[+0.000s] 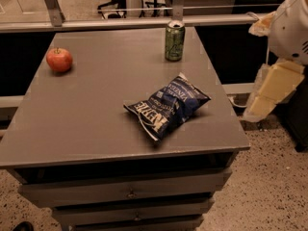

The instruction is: Move blue chip bag near apple

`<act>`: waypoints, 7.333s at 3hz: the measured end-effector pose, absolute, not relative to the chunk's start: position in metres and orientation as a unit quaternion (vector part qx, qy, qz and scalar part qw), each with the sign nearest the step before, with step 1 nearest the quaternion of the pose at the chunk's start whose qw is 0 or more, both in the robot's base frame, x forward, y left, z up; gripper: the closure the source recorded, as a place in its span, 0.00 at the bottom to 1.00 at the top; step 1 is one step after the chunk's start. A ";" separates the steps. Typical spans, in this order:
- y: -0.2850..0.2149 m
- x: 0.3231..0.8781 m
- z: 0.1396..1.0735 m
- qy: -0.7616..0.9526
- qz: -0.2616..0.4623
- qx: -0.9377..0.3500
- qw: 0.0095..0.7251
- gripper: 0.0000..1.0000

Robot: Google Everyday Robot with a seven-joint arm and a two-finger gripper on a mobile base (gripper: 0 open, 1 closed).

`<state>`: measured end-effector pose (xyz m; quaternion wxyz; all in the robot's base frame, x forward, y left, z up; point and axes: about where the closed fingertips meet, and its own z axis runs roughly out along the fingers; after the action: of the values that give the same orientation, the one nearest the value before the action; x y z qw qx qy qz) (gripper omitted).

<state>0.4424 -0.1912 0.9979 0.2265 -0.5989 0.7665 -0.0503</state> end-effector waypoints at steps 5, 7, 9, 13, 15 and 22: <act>-0.093 0.547 0.880 0.789 0.147 -0.515 0.300 0.46; -0.095 0.542 0.893 0.795 0.172 -0.501 0.295 0.92; -0.092 0.545 0.923 0.795 0.170 -0.484 0.324 1.00; 0.007 0.646 0.927 0.785 0.190 -0.361 0.466 1.00; 0.043 0.717 0.911 0.807 0.171 -0.283 0.490 1.00; 0.091 0.695 0.891 0.806 0.222 -0.299 0.459 0.07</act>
Offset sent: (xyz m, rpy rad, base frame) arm 0.1106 0.0898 -0.1264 0.3785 0.1091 -0.0299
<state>0.6955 0.0908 0.8906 0.4594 -0.2994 0.8064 0.2216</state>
